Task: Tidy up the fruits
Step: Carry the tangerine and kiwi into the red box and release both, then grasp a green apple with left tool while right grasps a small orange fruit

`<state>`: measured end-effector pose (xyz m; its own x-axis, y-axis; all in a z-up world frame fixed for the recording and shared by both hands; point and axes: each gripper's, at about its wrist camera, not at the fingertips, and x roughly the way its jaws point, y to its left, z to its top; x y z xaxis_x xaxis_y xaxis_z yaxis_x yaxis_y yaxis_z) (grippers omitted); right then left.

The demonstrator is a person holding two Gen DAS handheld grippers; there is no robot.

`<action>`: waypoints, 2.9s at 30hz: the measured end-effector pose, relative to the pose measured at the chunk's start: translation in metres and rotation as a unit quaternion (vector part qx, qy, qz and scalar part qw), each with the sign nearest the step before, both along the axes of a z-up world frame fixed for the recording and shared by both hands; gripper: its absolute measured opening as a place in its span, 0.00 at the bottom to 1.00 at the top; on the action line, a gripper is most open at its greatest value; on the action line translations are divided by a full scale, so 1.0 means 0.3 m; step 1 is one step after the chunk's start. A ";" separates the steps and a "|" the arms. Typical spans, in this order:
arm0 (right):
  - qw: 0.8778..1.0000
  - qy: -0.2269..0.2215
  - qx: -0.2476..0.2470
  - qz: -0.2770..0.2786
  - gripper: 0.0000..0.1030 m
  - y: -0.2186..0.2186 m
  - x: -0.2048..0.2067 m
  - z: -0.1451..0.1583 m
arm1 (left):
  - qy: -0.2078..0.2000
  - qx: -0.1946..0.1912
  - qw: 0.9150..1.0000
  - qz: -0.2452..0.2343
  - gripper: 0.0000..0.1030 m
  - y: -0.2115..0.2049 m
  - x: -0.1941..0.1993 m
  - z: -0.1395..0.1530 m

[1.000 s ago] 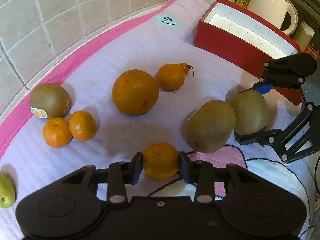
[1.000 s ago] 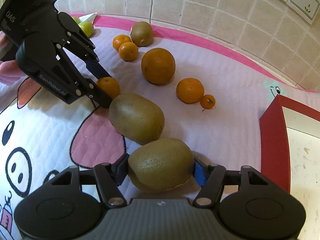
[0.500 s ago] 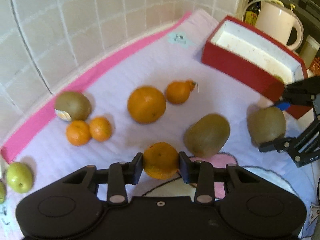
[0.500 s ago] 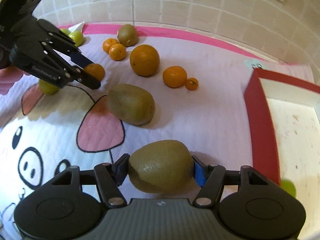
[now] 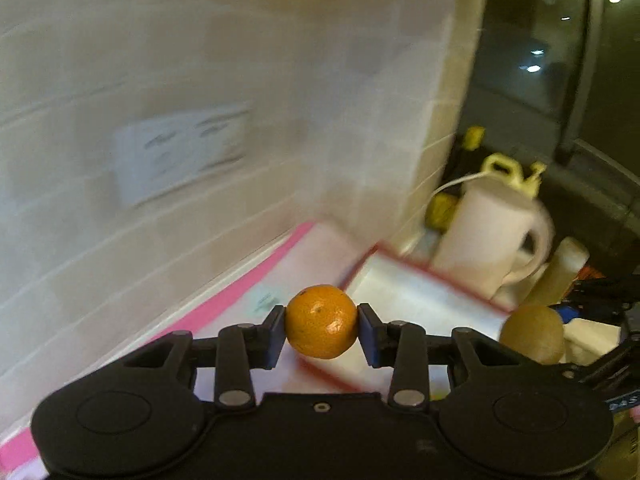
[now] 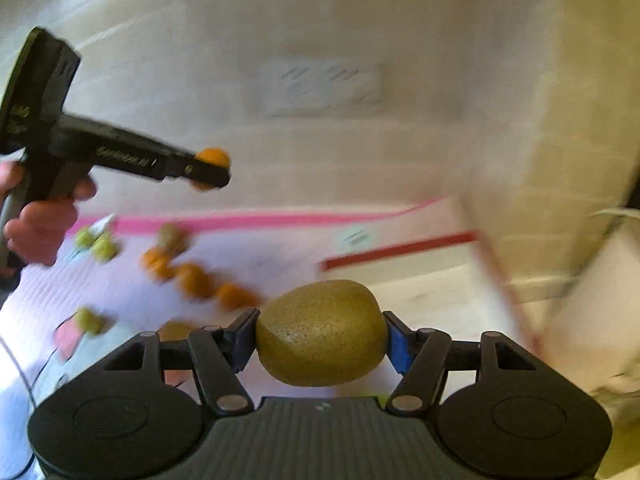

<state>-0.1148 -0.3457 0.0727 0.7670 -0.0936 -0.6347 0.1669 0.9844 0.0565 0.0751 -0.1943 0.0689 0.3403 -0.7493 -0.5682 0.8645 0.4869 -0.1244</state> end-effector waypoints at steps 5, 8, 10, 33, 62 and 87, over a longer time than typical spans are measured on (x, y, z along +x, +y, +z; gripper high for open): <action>0.998 0.007 0.014 -0.059 0.64 -0.184 0.005 -0.051 | 0.038 0.016 0.999 -0.019 0.44 -0.280 0.046 -0.050; 0.995 0.028 0.062 -0.078 0.64 -0.286 0.040 -0.152 | 0.066 0.059 0.996 -0.022 0.44 -0.421 0.072 -0.175; 0.992 0.040 0.082 -0.082 0.64 -0.335 0.069 -0.228 | 0.093 0.084 0.992 -0.027 0.44 -0.485 0.088 -0.267; 0.986 0.118 0.088 -0.073 0.64 -0.332 0.225 -0.577 | 0.152 0.178 0.972 -0.033 0.44 -0.609 0.094 -0.594; 0.977 -0.055 -0.019 -0.204 0.97 -0.219 -0.090 -0.094 | 0.065 -0.007 0.992 0.104 0.78 0.149 -0.084 -0.105; 0.994 0.005 0.111 -0.016 0.88 0.194 0.441 -0.195 | 0.072 0.035 0.924 0.374 0.78 0.995 -0.193 -0.282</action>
